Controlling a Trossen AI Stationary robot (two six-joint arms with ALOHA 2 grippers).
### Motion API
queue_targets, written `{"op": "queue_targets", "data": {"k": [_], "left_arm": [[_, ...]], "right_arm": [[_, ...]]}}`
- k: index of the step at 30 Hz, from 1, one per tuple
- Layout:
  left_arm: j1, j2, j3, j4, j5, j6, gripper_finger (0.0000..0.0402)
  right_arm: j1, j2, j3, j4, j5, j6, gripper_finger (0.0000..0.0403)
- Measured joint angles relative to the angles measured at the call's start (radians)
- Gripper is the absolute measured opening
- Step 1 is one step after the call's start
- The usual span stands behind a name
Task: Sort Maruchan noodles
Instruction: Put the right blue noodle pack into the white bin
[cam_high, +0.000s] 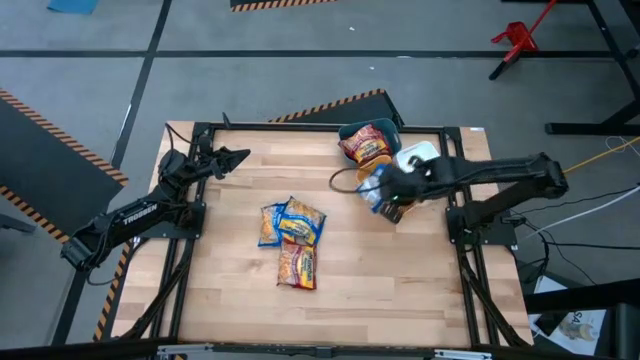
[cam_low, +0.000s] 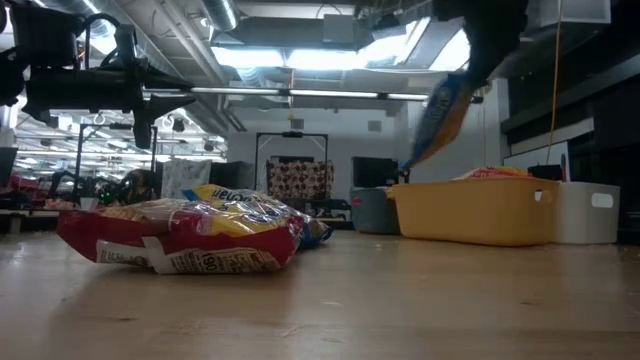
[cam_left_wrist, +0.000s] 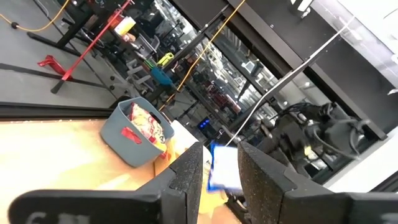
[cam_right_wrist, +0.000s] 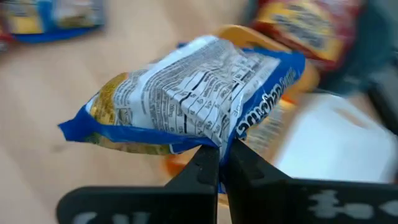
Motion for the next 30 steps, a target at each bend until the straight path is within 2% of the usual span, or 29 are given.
{"op": "queue_targets", "data": {"k": [5,10,15,23,30], "left_arm": [[0.0,0.0,0.0,-0.008,-0.001,0.0,0.0095],[0.0,0.0,0.0,-0.026,-0.009,0.0,0.0095],[0.0,0.0,0.0,-0.028,-0.027,0.001,0.0095],[0.0,0.0,0.0,-0.063,-0.072,0.023,0.0095],[0.0,0.0,0.0,-0.095,-0.134,0.025,0.0094]], "right_arm": [[-0.07,-0.084,0.0,-0.124,0.082,-0.01,0.0],[-0.154,-0.167,-0.02,-0.166,0.142,-0.051,0.0],[-0.24,-0.275,-0.149,-0.158,0.139,-0.074,0.0],[-0.39,-0.449,-0.397,0.012,0.083,-0.193,0.0],[-0.567,-0.499,-0.482,0.078,-0.003,-0.341,0.0]]}}
